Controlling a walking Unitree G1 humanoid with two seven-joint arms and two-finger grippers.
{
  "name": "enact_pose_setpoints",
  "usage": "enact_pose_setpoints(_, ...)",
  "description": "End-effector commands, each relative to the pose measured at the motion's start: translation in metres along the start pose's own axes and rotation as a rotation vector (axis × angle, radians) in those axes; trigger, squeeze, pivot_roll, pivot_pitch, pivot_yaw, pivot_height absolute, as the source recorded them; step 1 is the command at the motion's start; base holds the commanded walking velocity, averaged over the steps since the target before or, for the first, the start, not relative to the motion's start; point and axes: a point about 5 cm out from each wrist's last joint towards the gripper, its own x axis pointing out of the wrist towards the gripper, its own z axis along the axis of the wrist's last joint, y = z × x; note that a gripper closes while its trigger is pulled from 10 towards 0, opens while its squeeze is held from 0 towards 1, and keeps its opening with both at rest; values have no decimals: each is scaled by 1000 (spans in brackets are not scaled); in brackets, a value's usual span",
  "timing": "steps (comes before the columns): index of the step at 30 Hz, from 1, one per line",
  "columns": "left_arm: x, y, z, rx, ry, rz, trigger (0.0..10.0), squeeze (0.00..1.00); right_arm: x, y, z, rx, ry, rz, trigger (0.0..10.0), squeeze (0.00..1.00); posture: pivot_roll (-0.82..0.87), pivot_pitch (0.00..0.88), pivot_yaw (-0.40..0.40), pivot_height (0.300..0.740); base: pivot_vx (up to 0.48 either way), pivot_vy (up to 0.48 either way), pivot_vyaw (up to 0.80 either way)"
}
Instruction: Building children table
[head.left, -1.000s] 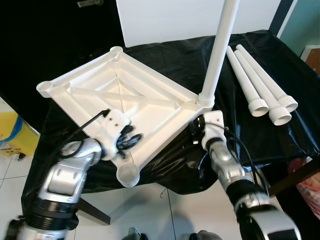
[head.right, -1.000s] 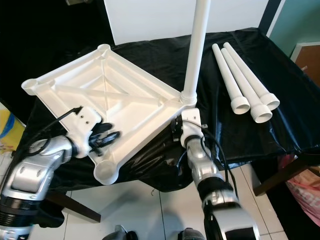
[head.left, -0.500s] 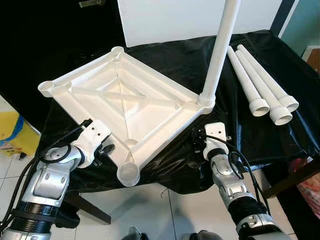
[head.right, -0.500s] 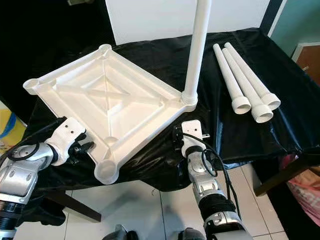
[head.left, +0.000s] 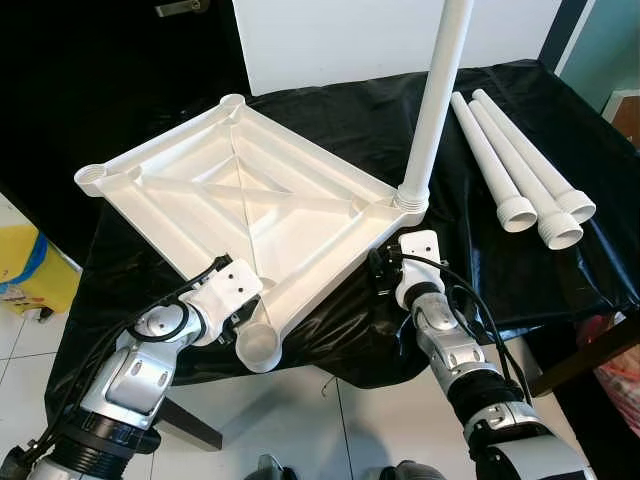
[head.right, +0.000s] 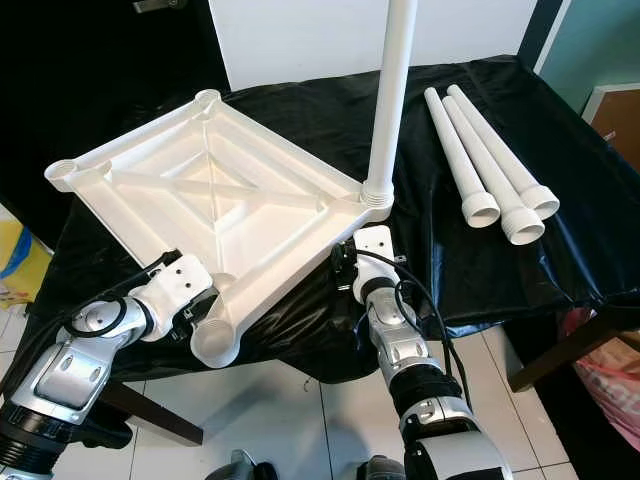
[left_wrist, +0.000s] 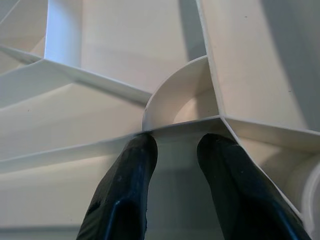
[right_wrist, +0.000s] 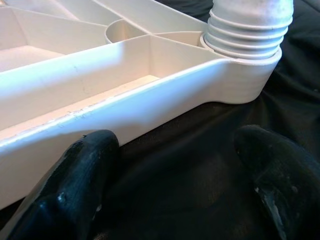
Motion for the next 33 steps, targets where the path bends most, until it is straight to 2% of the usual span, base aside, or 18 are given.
enact_pose_setpoints(1,5,-18,11,29,-57,-144,10000,0,2,19,-2,15,33,89,10000,0,-53,64,56,740,0,0,0)
enact_pose_setpoints(5,17,-24,28,17,-112,-151,10000,0,15,21,9,-11,19,133,10000,0,-57,55,61,740,0,0,0)
enact_pose_setpoints(9,22,-26,35,17,-133,-138,10000,0,20,20,14,-21,16,131,10000,0,-58,51,61,740,0,0,0)
enact_pose_setpoints(10,27,-28,44,12,-161,-129,10000,0,23,18,17,-29,16,130,10000,0,-57,45,56,740,0,0,0)
enact_pose_setpoints(17,34,-28,58,-6,-207,-95,10000,0,26,6,20,-41,16,79,10000,0,-58,39,51,740,0,0,0)
enact_pose_setpoints(24,33,-25,67,-81,-292,-70,10000,0,24,-11,15,-57,13,-5,10000,0,-69,34,49,740,0,0,0)
enact_pose_setpoints(26,31,-19,72,-102,-339,-43,10000,0,21,-24,15,-70,-7,-91,10000,0,-70,33,46,740,0,0,0)
enact_pose_setpoints(29,19,-4,74,-134,-411,-3,10000,0,9,-40,12,-91,-62,-188,10000,0,-70,31,40,740,0,0,0)
enact_pose_setpoints(33,8,1,72,-109,-451,-22,10000,0,-3,-45,7,-105,-91,-205,10000,0,-69,32,38,740,0,0,0)
